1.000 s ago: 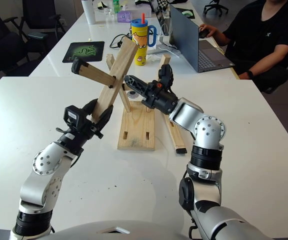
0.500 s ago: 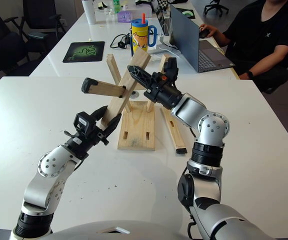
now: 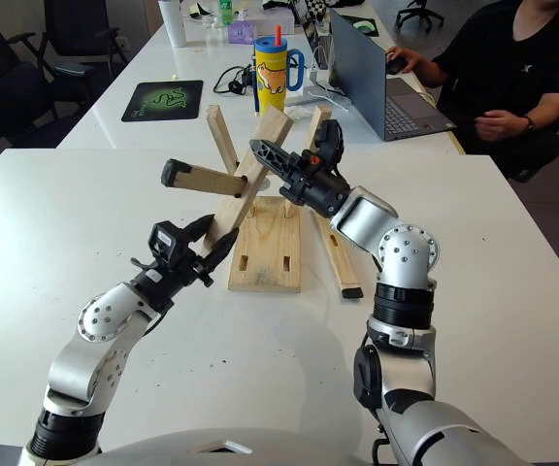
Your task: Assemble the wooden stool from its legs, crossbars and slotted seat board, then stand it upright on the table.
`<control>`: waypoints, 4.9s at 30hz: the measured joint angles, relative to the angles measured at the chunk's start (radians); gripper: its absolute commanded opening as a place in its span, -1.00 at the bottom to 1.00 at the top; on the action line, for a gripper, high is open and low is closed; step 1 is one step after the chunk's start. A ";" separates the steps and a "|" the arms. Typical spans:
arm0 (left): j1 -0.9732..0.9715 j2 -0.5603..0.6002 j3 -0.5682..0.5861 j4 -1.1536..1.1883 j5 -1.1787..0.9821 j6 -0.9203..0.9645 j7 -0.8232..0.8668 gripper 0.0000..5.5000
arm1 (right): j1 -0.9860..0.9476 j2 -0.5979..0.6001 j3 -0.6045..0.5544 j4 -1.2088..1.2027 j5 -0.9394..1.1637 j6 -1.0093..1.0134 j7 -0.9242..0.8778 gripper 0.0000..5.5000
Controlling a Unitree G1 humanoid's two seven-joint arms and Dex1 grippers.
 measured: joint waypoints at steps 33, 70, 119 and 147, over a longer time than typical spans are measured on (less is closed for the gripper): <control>-0.649 0.216 0.375 0.224 -0.789 0.437 -0.259 -0.25 | -0.387 -0.251 0.356 0.400 -0.338 -0.320 1.123 -0.63; -0.619 0.176 0.304 0.193 -0.723 0.414 -0.228 -0.62 | -0.434 -0.193 0.316 0.452 -0.401 -0.254 1.144 -0.30; -0.168 -0.281 0.439 -0.036 -0.465 0.080 0.598 -0.62 | 0.447 -0.166 0.457 0.139 -0.964 -0.577 0.343 -0.30; -0.237 -0.201 0.340 0.130 -0.385 0.006 0.344 -0.62 | 0.440 -0.149 0.452 0.139 -0.958 -0.562 0.343 -0.30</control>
